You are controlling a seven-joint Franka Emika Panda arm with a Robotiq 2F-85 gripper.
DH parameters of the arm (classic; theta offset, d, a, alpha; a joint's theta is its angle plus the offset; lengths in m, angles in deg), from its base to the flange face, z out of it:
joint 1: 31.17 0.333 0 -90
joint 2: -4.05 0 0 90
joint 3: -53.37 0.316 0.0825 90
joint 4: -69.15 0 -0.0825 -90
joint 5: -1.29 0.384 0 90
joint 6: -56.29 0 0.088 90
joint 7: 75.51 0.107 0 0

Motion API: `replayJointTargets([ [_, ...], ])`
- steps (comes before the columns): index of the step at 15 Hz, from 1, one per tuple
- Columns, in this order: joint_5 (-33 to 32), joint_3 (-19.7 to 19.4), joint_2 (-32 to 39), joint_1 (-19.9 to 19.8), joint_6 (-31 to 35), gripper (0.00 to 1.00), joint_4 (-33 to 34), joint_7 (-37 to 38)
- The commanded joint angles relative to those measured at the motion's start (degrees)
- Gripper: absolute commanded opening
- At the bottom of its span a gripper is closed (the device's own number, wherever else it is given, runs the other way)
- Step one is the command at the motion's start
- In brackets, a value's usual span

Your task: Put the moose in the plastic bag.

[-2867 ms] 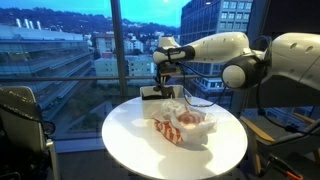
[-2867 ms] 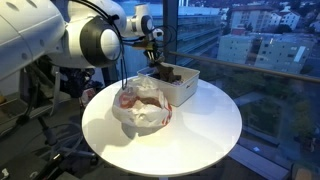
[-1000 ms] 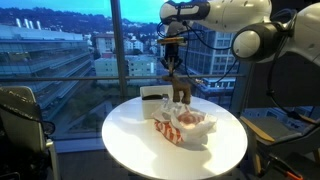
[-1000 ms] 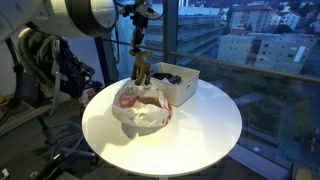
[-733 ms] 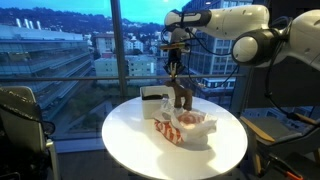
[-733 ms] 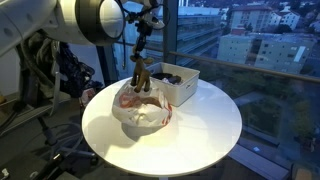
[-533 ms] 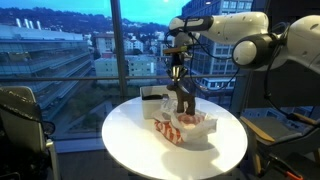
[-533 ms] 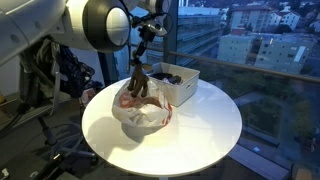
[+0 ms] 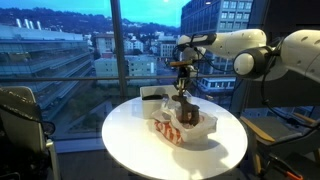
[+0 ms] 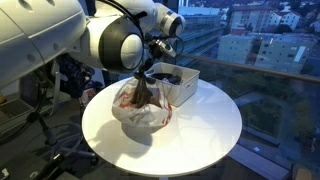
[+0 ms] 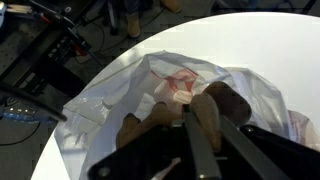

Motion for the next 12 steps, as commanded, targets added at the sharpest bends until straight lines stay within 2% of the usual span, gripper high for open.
replayJointTargets([
  [1, 3.31, 2.66, 4.06, -2.70, -0.46, 0.02, 1.81, -0.62],
  [4, 3.90, 3.28, 7.08, -4.17, -0.72, 0.02, 1.99, -2.70],
  [5, 4.18, 3.47, 7.84, -4.71, -0.74, 0.33, 1.80, -3.06],
  [6, 4.34, 3.65, 8.52, -5.22, -1.76, 0.33, 1.50, -3.49],
  [7, 4.69, 3.80, 9.37, -5.72, -2.02, 0.38, 1.63, -3.37],
  [10, 2.91, 2.47, 10.61, -5.84, -1.23, 0.63, 2.38, -4.82],
  [12, -0.84, 0.12, 9.56, -4.57, 0.33, 0.77, 2.76, -8.49],
])
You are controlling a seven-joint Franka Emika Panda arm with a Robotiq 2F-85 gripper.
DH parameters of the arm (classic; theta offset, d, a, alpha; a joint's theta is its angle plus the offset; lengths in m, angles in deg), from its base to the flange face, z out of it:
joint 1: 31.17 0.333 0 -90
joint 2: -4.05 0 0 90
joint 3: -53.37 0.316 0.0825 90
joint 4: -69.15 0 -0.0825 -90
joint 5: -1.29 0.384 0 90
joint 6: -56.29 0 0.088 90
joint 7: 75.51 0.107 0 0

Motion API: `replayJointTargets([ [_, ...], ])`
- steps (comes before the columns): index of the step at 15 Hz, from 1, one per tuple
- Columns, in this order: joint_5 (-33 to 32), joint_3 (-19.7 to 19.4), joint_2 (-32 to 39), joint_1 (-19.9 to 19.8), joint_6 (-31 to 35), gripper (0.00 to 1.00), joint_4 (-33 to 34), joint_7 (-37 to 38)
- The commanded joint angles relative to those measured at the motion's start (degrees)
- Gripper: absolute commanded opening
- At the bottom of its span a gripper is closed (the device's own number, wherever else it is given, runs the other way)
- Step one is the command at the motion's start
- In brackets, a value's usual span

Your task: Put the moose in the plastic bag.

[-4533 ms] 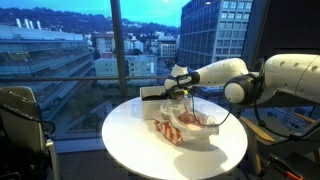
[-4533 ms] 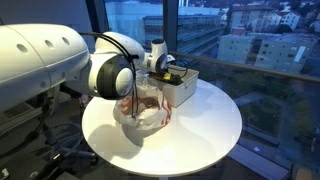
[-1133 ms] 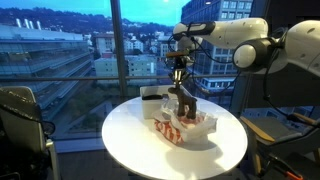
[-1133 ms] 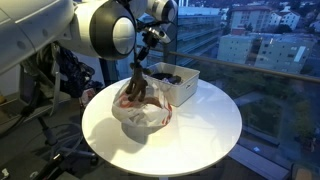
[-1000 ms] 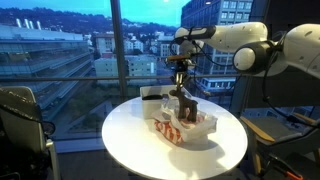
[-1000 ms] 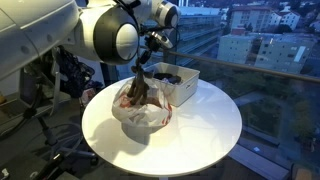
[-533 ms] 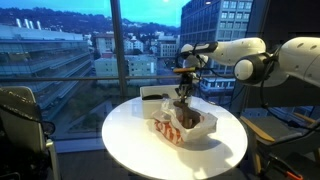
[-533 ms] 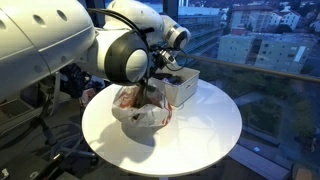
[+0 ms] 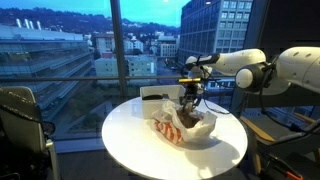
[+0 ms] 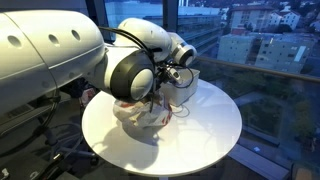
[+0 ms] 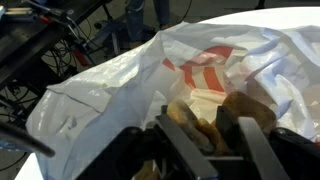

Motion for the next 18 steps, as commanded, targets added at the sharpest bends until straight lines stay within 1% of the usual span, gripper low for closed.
replayJointTargets([
  [1, -5.19, -3.20, -2.51, 1.81, 2.11, 0.85, 0.16, -5.34],
  [3, -7.88, -4.68, -3.89, 2.69, 3.83, 1.00, 0.42, -6.21],
  [6, -10.47, -5.92, -6.49, 4.13, 7.97, 1.00, 0.79, -8.20],
  [12, -13.74, -7.13, -12.17, 7.17, 16.93, 1.00, 1.91, -11.92],
  [18, -17.60, -8.36, -17.87, 11.26, 24.02, 1.00, 2.57, -17.25],
])
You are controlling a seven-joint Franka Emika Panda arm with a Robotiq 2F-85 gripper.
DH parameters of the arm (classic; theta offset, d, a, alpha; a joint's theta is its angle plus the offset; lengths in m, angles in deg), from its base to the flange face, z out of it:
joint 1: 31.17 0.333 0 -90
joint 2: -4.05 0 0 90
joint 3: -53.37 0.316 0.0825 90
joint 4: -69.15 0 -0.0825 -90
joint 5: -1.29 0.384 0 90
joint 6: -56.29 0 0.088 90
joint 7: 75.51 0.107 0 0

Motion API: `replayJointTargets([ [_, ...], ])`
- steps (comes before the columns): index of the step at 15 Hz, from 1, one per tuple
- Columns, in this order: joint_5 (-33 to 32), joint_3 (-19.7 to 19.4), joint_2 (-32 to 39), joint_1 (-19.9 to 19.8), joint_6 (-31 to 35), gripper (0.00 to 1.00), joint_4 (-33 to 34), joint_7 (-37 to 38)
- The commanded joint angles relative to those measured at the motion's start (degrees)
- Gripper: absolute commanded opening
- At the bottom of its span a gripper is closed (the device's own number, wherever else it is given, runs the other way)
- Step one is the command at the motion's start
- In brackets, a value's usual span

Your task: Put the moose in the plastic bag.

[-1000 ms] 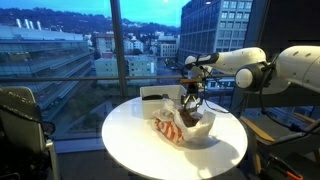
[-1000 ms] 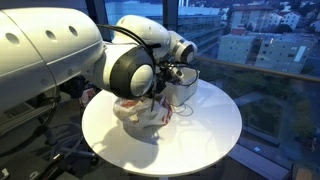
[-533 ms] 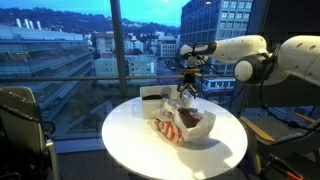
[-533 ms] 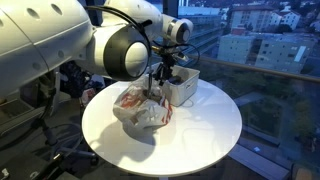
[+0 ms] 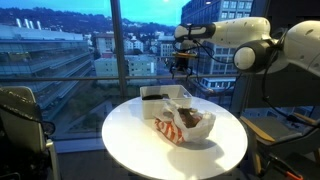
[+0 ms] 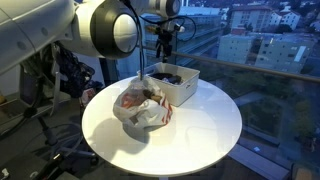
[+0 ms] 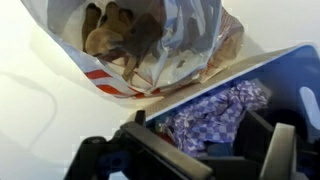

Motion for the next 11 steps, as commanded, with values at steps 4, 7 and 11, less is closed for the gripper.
replayJointTargets([
  [4, -3.39, -1.55, -6.65, 4.50, 5.42, 1.00, 0.11, -2.76],
  [7, -3.67, -1.74, -9.64, 6.21, 3.92, 1.00, -0.09, -1.35],
  [11, -2.80, -1.22, -9.59, 5.97, 4.69, 1.00, -0.80, -2.04],
])
